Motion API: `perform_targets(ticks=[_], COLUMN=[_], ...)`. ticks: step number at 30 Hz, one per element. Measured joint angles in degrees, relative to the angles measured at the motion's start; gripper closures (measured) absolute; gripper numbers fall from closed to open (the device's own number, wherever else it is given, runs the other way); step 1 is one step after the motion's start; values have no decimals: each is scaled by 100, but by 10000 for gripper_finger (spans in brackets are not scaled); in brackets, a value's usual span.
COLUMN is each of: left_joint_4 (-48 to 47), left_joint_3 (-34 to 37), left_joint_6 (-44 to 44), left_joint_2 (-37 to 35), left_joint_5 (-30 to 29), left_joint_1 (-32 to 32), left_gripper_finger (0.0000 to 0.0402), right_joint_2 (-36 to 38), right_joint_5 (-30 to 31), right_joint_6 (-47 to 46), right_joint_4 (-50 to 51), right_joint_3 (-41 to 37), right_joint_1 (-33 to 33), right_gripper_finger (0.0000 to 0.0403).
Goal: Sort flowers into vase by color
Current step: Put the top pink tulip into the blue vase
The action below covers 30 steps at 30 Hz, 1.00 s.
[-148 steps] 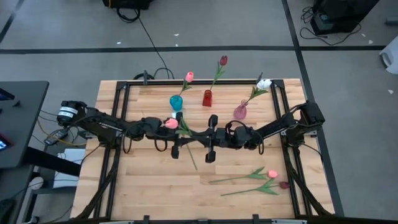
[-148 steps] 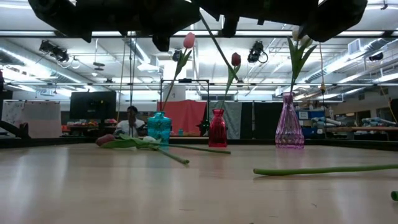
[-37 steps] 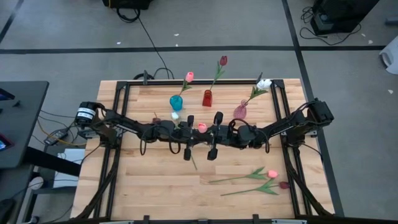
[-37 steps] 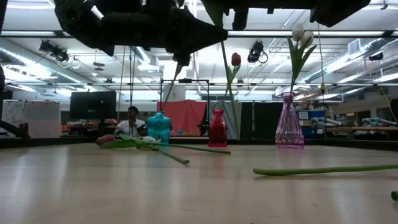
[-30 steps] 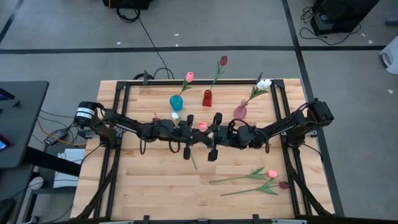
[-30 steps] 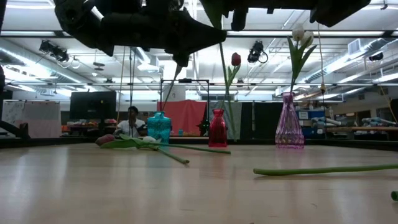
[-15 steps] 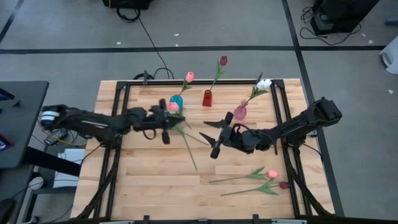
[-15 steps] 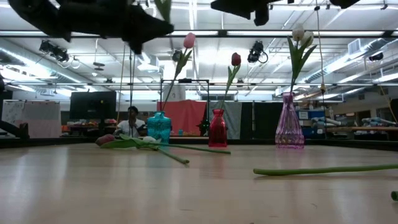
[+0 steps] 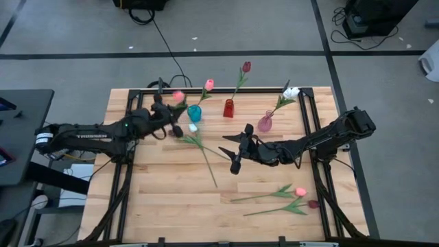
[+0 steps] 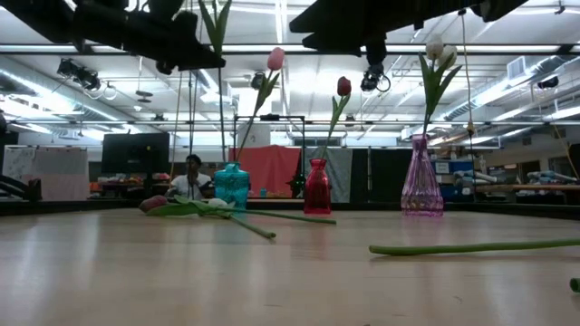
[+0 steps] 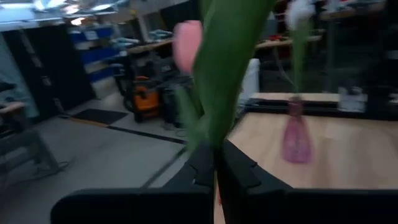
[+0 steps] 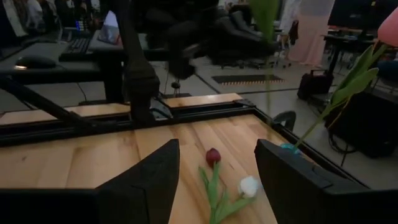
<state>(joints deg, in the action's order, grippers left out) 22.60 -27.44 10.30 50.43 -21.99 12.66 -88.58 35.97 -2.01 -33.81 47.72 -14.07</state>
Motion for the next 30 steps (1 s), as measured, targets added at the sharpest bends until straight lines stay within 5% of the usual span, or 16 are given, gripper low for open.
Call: perform_targets(ticks=[10, 30], left_joint_4=[694, 709], left_joint_3=[0, 134], left_joint_6=[-371, -640], left_joint_2=[433, 1685], left_joint_5=[1412, 1479], left_joint_1=[1304, 1465], left_gripper_finger=[394, 389], right_joint_2=[-39, -39], right_joint_5=[-150, -156], right_joint_6=[-43, -42], right_joint_4=[-43, 48], right_joint_3=[0, 0], right_joint_1=[37, -16], right_gripper_finger=[185, 192])
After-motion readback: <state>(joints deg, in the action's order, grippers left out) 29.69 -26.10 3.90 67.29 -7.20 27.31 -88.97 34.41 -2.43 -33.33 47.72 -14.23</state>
